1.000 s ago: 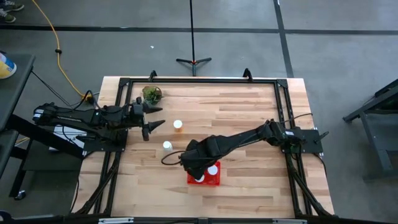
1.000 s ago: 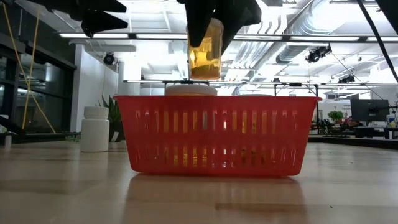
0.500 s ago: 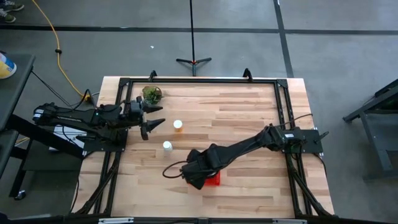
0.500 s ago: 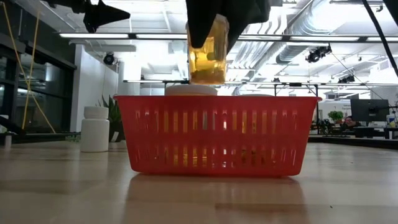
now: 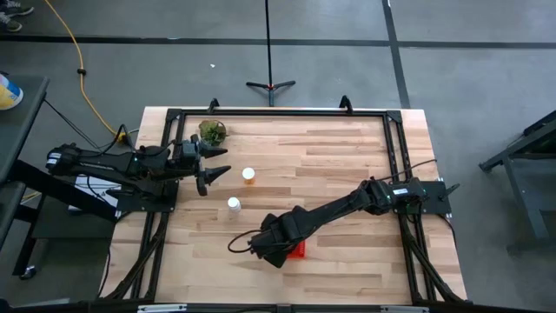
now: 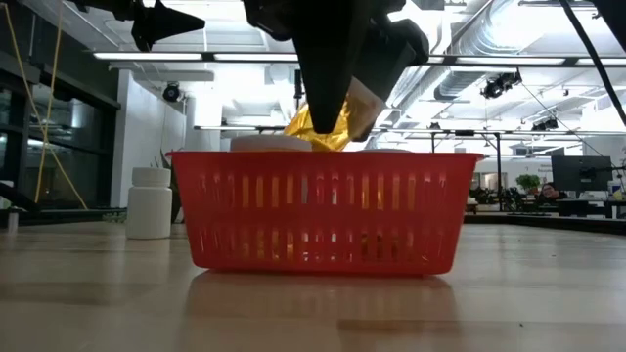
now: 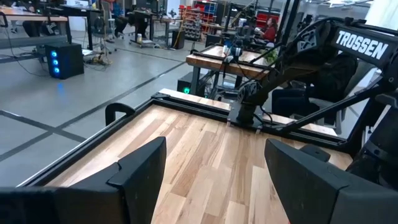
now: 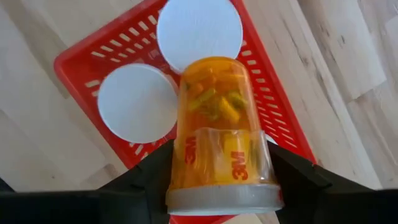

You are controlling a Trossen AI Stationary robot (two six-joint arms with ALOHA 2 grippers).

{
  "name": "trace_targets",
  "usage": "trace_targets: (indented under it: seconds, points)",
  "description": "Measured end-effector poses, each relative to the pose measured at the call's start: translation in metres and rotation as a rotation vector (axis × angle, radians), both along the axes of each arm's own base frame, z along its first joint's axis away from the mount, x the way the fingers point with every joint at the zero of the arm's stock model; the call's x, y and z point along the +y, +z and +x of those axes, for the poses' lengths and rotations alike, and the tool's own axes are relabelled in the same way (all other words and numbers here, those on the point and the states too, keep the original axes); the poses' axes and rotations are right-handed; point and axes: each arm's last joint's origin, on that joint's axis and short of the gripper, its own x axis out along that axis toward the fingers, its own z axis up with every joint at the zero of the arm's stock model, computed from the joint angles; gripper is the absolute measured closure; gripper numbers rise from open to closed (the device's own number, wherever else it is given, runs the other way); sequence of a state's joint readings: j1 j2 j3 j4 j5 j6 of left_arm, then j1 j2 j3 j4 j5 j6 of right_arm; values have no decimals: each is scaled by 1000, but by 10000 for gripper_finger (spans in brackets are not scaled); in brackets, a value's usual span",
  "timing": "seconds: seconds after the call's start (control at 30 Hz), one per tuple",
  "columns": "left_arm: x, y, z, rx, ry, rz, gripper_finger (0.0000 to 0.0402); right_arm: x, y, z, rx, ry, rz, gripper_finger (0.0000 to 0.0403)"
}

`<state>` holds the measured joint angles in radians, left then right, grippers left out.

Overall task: Pick and place pill bottles into a basket
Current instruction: Put the orange pill bottle into the red bin

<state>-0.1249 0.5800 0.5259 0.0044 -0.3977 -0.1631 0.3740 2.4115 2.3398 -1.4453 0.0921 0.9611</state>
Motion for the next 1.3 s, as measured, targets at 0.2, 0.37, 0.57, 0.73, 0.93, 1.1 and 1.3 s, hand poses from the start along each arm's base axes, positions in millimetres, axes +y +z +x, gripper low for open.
trace_targets:
  seconds: [0.2,0.37,0.57,0.73,0.93,1.1,1.3]
  points:
    - [0,0,0,0,0,0,94,-1,0,-3,36,0,-11,179]
    - [0,0,0,0,-1,0,94,-1,0,-5,57,6,-1,180]
    - [0,0,0,-1,-1,-1,94,-1,0,-11,110,15,-13,200]
    - [0,0,0,-1,-1,-3,94,-1,0,-12,135,23,0,184]
    - [0,0,0,0,-7,-4,94,-1,0,-13,139,26,8,173]
    - [0,0,0,-5,-10,-21,94,-4,0,-12,151,51,36,189]
    - [-1,0,0,-6,-26,-26,94,-12,0,-9,153,48,42,189]
